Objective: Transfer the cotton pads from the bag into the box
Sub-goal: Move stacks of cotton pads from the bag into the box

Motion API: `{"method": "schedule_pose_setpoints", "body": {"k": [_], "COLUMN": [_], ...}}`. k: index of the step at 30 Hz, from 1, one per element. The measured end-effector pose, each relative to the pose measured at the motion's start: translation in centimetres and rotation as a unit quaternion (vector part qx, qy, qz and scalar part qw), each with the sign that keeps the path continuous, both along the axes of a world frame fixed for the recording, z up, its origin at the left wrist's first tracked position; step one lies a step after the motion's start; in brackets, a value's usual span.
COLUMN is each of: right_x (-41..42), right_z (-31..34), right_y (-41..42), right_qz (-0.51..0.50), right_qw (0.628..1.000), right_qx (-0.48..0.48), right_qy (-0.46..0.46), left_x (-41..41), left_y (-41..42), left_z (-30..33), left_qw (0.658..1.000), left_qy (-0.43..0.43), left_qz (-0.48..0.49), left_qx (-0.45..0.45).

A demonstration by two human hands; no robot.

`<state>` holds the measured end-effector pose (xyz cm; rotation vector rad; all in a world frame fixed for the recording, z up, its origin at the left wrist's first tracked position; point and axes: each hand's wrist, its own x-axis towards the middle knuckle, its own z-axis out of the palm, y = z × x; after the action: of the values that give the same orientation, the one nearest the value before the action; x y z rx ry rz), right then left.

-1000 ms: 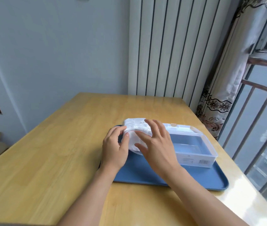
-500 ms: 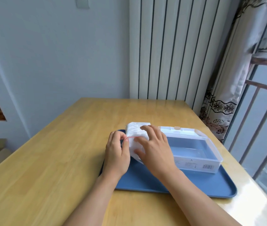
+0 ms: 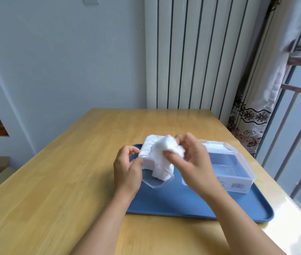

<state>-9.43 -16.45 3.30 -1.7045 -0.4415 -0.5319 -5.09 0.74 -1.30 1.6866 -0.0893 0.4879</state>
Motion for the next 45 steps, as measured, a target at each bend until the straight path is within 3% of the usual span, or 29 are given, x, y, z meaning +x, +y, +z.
{"method": "schedule_pose_setpoints", "body": {"k": [2,4,7,10,15,20,24,26,27,29,30,34,38,45], "right_x": [0.2,0.7,1.0,1.2,1.7,2.3,2.7,3.1,3.2,3.3,3.2,3.7,4.0,3.9], "right_z": [0.4,0.2,-0.1,0.0,0.2,-0.1,1.2,1.9,2.1,1.9,1.6,0.2,-0.2,-0.4], "right_y": [-0.7,-0.9,-0.2,0.1,-1.1,-2.5,-4.6,-7.3,-9.0,-12.3,-13.4,-14.6,-14.7,-13.7], "right_qz": [0.044,0.048,0.052,0.088,0.078,0.107,0.017,-0.127,-0.206,-0.331,-0.363,-0.396,-0.402,-0.41], "right_qw": [0.991,0.981,0.968,0.954,0.948,0.969,0.979,0.982,0.974,0.934,0.914,0.879,0.87,0.835], "right_qx": [0.116,0.167,0.211,0.244,0.234,0.144,0.144,0.089,0.039,-0.082,-0.128,-0.171,-0.203,-0.314], "right_qy": [0.048,0.09,0.124,0.153,0.201,0.168,0.142,0.103,0.089,0.104,0.13,0.201,0.202,0.189], "left_x": [-0.8,-1.5,-1.7,-1.1,0.9,1.2,0.9,0.3,0.2,0.1,0.2,0.9,1.6,0.6], "left_y": [0.1,-0.5,-3.4,-7.5,-9.7,-9.4,-9.0,-8.4,-8.1,-7.8,-7.7,-8.6,-8.6,-8.5], "left_z": [0.9,2.7,6.0,7.1,4.6,3.6,3.3,2.9,2.8,2.4,2.3,1.5,1.1,1.3], "left_qw": [0.999,0.994,0.981,0.976,0.979,0.978,0.976,0.972,0.959,0.89,0.861,0.81,0.792,0.795], "left_qy": [-0.052,-0.09,-0.042,0.013,-0.004,-0.049,-0.055,-0.11,-0.173,-0.296,-0.324,-0.294,-0.256,-0.28], "left_qz": [-0.006,-0.04,-0.138,-0.182,-0.175,-0.179,-0.195,-0.206,-0.198,-0.175,-0.166,-0.128,-0.151,-0.182], "left_qx": [-0.013,-0.054,-0.131,-0.117,-0.108,-0.093,-0.077,0.008,0.105,0.3,0.355,0.491,0.534,0.506]}}
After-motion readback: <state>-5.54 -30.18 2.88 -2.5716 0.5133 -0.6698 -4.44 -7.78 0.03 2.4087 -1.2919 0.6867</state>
